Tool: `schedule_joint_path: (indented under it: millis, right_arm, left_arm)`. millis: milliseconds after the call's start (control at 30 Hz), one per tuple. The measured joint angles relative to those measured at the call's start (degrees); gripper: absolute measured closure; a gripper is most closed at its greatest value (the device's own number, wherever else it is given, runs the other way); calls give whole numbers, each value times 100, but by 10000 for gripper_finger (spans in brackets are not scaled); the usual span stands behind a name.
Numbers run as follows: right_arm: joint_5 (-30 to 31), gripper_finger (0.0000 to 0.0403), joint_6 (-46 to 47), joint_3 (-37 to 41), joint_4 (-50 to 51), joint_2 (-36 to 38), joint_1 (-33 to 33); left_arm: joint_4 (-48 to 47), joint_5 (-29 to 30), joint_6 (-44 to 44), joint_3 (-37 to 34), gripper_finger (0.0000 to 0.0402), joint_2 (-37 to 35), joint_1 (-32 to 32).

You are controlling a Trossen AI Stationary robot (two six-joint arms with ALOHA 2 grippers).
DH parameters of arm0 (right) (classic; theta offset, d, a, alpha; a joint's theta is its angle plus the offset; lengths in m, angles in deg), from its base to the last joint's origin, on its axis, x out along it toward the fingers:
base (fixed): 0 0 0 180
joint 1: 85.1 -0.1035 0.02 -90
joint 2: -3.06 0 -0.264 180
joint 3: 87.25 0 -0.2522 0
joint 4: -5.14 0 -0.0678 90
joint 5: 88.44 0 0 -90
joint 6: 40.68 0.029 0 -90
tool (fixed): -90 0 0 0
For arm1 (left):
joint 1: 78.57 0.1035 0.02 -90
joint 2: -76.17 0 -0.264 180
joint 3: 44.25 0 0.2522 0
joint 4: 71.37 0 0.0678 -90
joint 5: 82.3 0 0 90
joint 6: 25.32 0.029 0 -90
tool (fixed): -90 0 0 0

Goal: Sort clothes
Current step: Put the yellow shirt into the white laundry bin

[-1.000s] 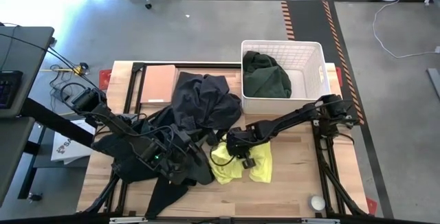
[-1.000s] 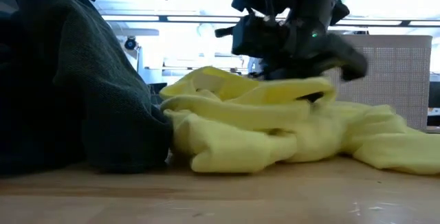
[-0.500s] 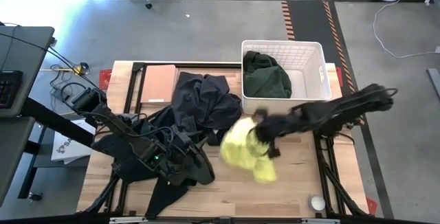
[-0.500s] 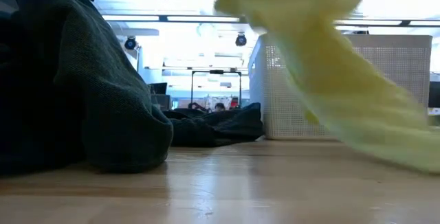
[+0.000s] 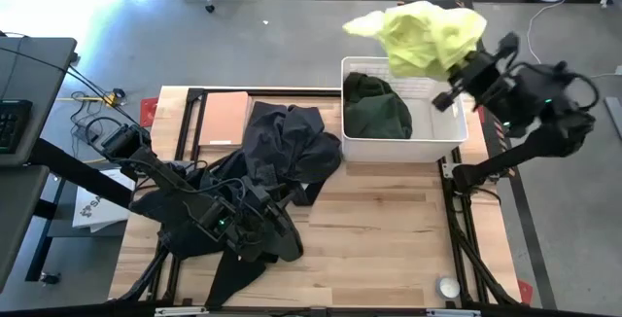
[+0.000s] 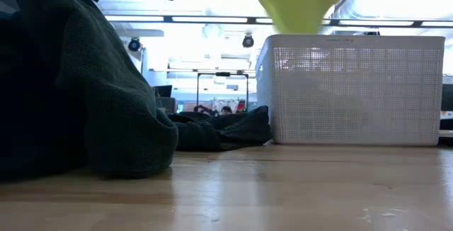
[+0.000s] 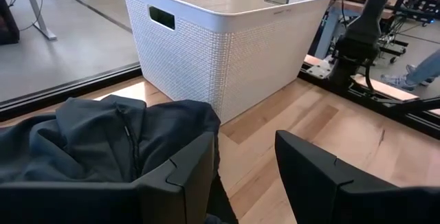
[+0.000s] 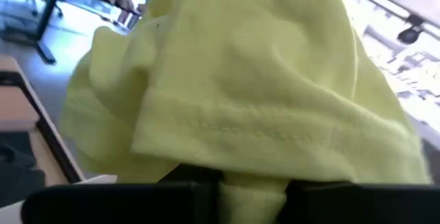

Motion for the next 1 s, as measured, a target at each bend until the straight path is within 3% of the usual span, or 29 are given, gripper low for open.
schedule_joint_path:
  millis: [200, 400, 567, 800, 1000]
  right_arm:
    - [-653, 346, 1267, -153, 1343, 110, 620]
    - [-1212, 346, 2069, 326, 2341, 98, 1368]
    - [-1461, 346, 1936, 1049, 2287, 100, 2025]
    - [-2818, 346, 1637, 2294, 1862, 98, 3174]
    - [-3623, 334, 1824, 3344, 1724, 98, 4109]
  left_arm:
    - [7, -4, -35, 0, 249, 0, 0]
    - [7, -4, -39, 0, 249, 0, 0]
    - [5, -2, -39, 0, 249, 0, 0]
    - [7, -2, -42, 0, 249, 0, 0]
    - [7, -24, -44, 0, 249, 0, 0]
